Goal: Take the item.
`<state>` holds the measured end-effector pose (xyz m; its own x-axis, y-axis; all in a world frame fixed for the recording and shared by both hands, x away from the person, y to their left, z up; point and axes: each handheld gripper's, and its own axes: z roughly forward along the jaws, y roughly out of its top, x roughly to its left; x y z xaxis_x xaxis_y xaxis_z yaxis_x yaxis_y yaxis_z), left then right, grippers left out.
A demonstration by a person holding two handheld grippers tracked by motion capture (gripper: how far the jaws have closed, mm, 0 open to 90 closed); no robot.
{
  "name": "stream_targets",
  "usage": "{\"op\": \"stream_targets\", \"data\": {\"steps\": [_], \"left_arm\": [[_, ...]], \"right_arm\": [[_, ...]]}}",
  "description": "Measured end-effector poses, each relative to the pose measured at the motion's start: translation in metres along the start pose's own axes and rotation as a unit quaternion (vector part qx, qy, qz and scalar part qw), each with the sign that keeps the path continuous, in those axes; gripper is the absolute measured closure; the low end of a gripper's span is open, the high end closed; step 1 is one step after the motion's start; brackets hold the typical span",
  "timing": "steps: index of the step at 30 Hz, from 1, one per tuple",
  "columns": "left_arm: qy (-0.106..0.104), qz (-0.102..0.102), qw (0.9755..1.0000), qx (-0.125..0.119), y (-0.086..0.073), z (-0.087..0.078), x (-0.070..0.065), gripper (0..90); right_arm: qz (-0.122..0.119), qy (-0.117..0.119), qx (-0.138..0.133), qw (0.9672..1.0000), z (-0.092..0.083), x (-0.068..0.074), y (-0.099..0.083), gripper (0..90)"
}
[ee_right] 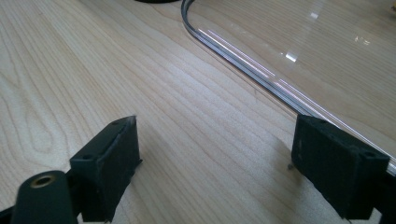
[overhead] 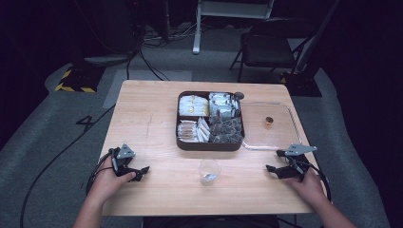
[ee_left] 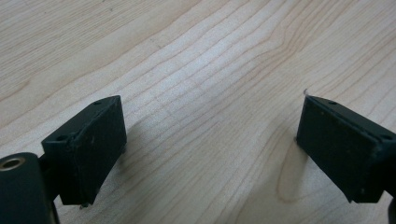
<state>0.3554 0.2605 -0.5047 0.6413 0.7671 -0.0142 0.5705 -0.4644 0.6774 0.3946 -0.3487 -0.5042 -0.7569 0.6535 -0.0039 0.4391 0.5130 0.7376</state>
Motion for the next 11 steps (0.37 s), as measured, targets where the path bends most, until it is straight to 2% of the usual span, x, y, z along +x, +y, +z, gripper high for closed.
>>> {"op": "stream_targets", "data": {"steps": [2, 5, 11], "left_arm": [[0.002, -0.005, 1.0, -0.001, 0.0006, 0.0009, -0.0009, 8.2], [0.004, 0.0, 1.0, 0.002, 0.0018, 0.002, -0.0002, 6.1], [0.011, -0.013, 0.9998, 0.01, 0.0053, 0.0065, -0.0031, 0.0]], "right_arm": [[0.0, 0.0, 0.0, 1.0, 0.0, 0.0, 0.0, 15.3], [0.0, -0.001, 0.0, 1.0, 0.0, -0.0001, 0.0001, 15.3], [0.001, -0.003, 0.001, 1.0, 0.0003, -0.0002, 0.0003, 14.9]]}}
